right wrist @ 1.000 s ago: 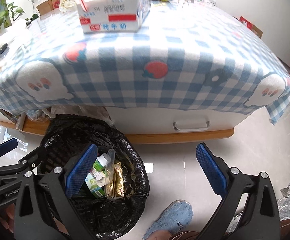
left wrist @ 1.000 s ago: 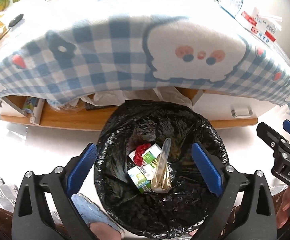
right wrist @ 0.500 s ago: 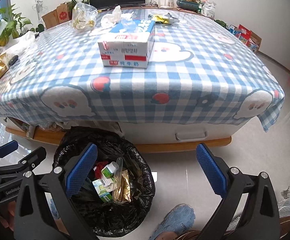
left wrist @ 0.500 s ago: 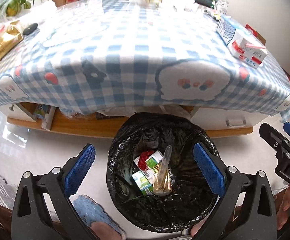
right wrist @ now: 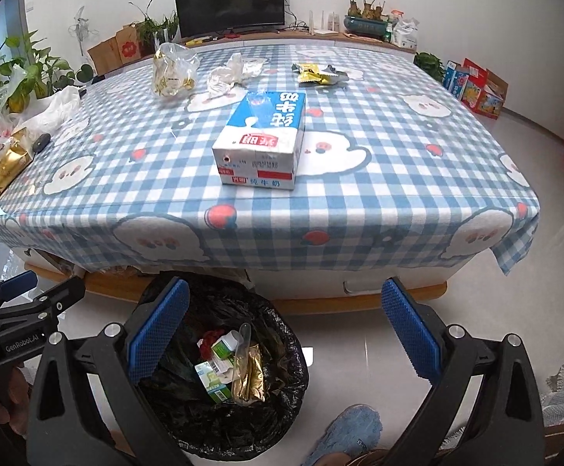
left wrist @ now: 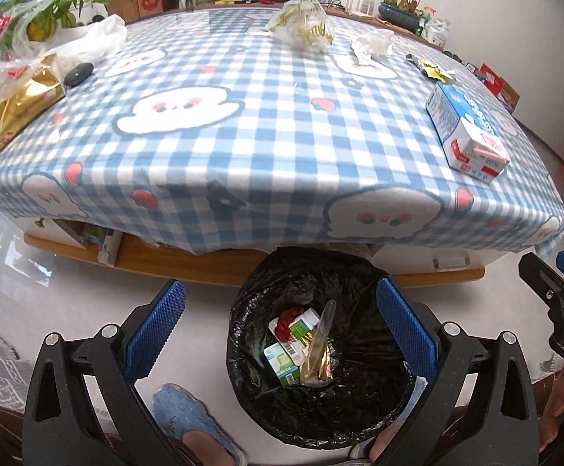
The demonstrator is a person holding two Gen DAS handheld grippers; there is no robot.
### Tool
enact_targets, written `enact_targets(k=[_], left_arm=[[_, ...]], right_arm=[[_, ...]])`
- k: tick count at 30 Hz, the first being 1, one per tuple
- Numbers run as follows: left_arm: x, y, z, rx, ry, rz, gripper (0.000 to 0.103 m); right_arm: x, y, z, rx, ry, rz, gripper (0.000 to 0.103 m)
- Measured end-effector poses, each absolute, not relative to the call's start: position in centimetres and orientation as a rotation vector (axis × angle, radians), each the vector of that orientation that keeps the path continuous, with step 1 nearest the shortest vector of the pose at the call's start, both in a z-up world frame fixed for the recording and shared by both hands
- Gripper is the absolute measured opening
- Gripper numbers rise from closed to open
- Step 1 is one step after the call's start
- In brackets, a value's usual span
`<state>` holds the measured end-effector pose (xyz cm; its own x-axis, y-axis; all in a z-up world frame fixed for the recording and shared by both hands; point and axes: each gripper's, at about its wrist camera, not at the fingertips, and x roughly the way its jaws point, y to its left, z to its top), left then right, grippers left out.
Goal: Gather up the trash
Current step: 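Raise both open tools away from the bin back over the table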
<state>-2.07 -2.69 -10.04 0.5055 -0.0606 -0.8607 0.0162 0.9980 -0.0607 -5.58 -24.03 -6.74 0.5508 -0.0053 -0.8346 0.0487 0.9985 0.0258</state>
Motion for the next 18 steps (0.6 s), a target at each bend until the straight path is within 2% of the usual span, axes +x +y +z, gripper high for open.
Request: enact_targets(k=[18], left_arm=[[2.4, -3.2, -3.7, -0.012, 0.954, -0.085, 0.097]], right_arm=[[-1.6, -26.0, -1.4, 0.065, 0.928, -0.013, 0.095]])
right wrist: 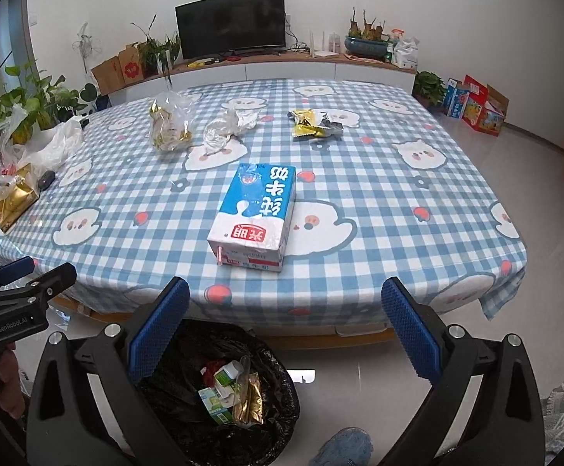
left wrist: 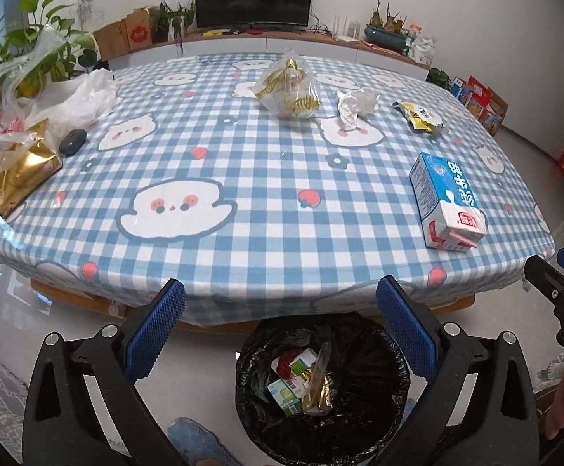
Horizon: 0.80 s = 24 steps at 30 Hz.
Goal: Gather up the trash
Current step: 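Raise both open tools away from the bin back over the table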
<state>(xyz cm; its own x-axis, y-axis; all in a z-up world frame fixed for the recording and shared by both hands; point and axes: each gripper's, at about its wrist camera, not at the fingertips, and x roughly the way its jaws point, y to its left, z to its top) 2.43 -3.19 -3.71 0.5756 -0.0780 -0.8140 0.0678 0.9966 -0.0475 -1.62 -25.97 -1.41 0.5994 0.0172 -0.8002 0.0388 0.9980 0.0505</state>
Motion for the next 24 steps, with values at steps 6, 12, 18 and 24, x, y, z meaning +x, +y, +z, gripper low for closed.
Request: enact_targets(k=[6, 12, 18, 24], left_arm=[[4.9, -3.1, -2.6, -0.003, 0.936, -0.081, 0.097], [7.6, -3.0, -1.9, -0.023, 0.933, -0.083, 0.097], [10.0, -3.8, -2.0, -0.014, 0.939, -0.081, 0.097], [12.6, -4.1, -2.5, 0.001, 0.948, -0.068, 0.097]], right_arm=[[-0.1, -25.7, -0.8, 0.052, 0.919, 0.011, 0.095], [1.9, -25.7, -1.0, 0.044, 0.929, 0.009, 0.095], [3.7, -25.2, -1.5, 0.033, 0.941, 0.012, 0.095], [5.5, -25.0, -2.4, 0.026, 0.968, 0.011, 0.095]])
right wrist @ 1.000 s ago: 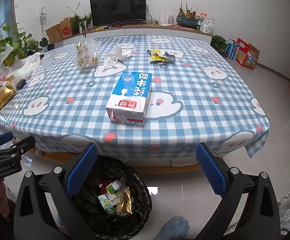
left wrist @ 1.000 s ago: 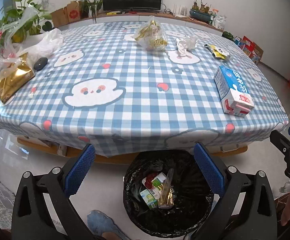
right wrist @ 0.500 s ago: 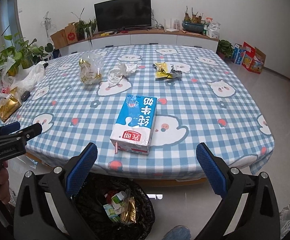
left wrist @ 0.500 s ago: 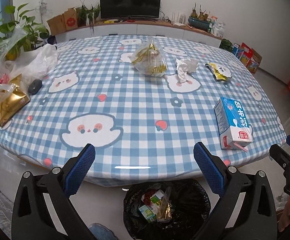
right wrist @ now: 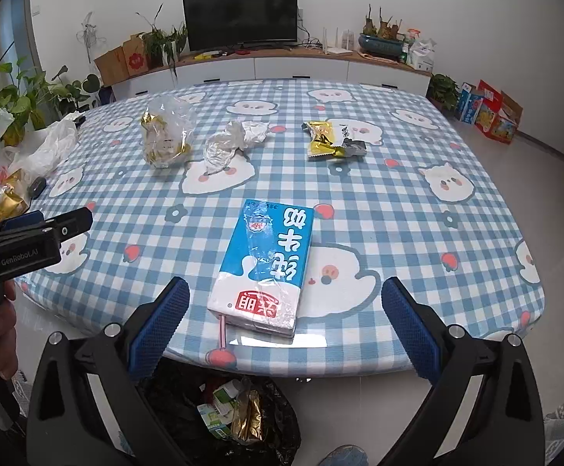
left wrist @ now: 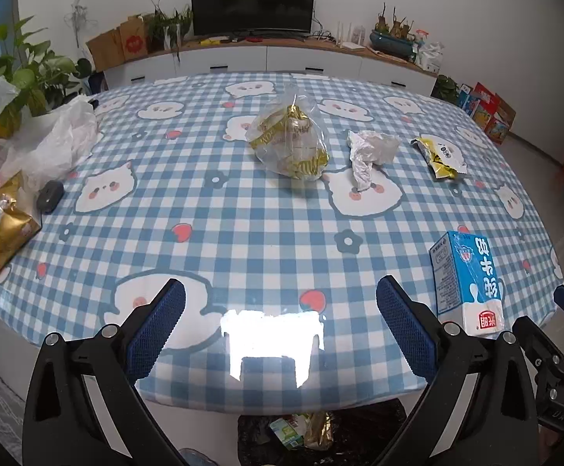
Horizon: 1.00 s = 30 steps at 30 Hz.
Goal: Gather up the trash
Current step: 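Raise both open tools away from the bin back over the table, then grasp the clear plastic bag with the left tool while the right tool grasps the blue milk carton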
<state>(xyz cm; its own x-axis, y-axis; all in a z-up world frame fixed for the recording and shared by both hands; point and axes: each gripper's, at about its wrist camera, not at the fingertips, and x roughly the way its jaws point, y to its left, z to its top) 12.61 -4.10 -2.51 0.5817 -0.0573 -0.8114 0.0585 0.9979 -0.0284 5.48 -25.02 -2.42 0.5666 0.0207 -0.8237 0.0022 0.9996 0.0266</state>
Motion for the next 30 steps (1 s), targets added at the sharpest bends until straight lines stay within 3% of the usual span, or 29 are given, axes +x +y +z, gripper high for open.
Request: enact_targets(k=[30], left_arm=[[28.5, -5.2, -2.7, -0.013, 0.927, -0.017, 0.097]], right_arm=[[12.6, -24.3, -6.9, 0.058, 1.096, -0.015, 0.095]])
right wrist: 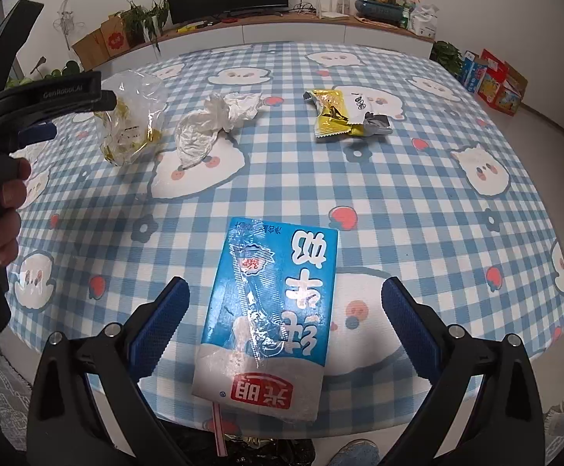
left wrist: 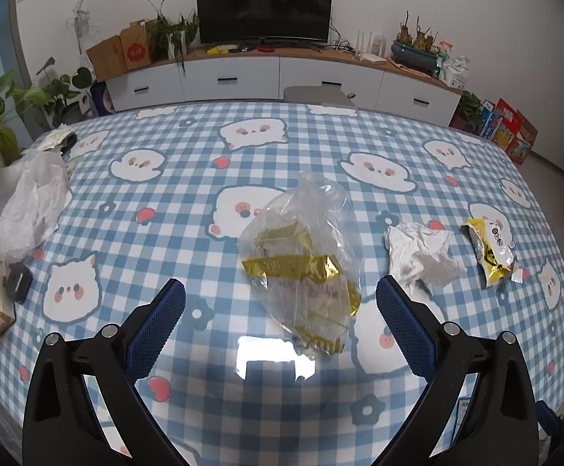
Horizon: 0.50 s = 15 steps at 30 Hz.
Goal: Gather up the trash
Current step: 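Grasp the clear plastic bag with the left tool while the right tool grasps the blue milk carton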
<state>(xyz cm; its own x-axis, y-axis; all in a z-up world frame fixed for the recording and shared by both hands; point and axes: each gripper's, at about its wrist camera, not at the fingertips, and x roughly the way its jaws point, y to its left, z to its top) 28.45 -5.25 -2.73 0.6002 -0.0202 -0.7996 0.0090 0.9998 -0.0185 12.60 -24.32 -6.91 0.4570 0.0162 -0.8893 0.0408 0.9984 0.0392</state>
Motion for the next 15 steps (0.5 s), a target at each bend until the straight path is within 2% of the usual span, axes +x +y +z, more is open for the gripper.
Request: enact_targets(k=[13, 15], left_arm=[[32.3, -5.5, -5.0, -0.021, 0.962, -0.028, 0.096], [32.4, -5.8, -5.5, -0.002, 0.969, -0.025, 0.092]], right_arm=[[13.2, -23.7, -8.3, 0.06, 1.13, -0.035, 0.095], [13.3, -23.6, -8.6, 0.058, 1.137, -0.033, 0.092]])
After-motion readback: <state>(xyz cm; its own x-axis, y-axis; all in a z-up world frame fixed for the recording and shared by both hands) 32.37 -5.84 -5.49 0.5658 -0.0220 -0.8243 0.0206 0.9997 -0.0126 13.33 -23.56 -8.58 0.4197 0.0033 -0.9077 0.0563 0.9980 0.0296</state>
